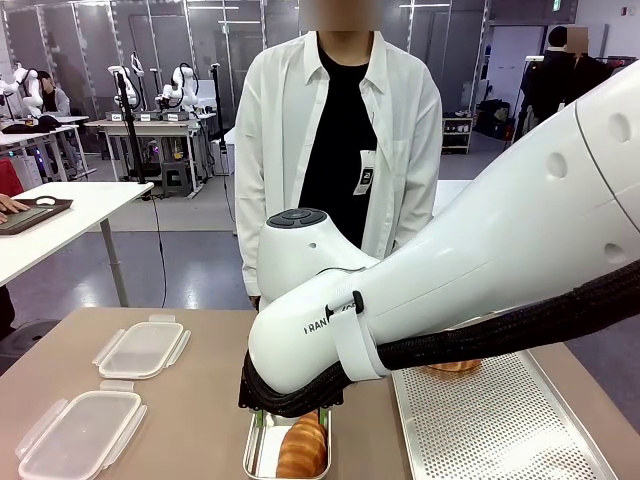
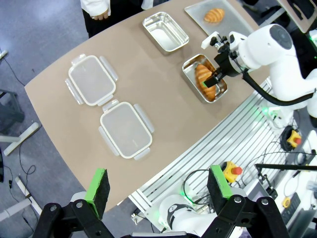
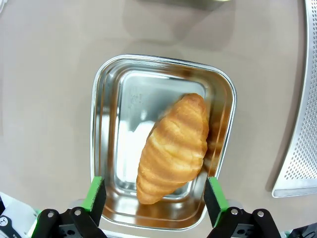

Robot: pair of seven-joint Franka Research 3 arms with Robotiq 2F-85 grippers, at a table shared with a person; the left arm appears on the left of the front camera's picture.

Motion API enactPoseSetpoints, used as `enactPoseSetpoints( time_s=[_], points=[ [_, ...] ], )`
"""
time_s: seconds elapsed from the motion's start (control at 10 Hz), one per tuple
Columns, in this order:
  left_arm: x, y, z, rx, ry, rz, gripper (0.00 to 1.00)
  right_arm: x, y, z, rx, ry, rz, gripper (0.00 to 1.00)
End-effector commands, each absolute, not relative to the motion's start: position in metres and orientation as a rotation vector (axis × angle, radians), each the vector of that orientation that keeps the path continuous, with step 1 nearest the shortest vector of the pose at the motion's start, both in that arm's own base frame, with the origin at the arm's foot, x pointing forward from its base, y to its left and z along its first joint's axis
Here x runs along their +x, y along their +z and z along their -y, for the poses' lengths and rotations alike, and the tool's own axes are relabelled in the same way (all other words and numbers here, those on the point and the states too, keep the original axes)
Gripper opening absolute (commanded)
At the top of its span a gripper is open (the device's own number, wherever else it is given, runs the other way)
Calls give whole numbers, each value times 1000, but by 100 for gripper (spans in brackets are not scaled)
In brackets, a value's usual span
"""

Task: Place the bread into the airtight container.
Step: Pick up a Butter Roll and place it into an empty Airtight Container.

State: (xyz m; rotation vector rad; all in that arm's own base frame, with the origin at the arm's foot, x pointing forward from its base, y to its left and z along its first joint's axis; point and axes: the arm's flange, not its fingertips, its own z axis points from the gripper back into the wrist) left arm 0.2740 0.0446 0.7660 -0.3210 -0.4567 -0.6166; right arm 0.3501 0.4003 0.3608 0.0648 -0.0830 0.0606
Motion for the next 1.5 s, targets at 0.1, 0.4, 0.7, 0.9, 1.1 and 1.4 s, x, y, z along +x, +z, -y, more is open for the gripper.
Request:
enactPoseSetpoints(
  time_s=[0.1, 0.4, 0.7, 0.9, 1.1, 1.4],
  points=[
    [273, 766, -45, -316, -639, 456, 100, 350, 361, -401, 60, 62, 91, 100],
    [273, 766, -45, -316, -639, 456, 100, 350, 361, -401, 60, 62, 91, 100],
    [273, 766, -45, -316, -639, 456, 100, 350, 361, -400, 65, 61, 83, 100],
    [273, 766, -45, -316, -639, 456, 100, 335, 398, -363, 15, 163, 185, 100],
    [273, 766, -45, -316, -639, 456, 100, 321, 413, -308, 34, 223, 233, 100],
    [273, 766, -45, -316, -639, 456, 100, 303, 399, -187, 55, 322, 344, 100]
  ],
)
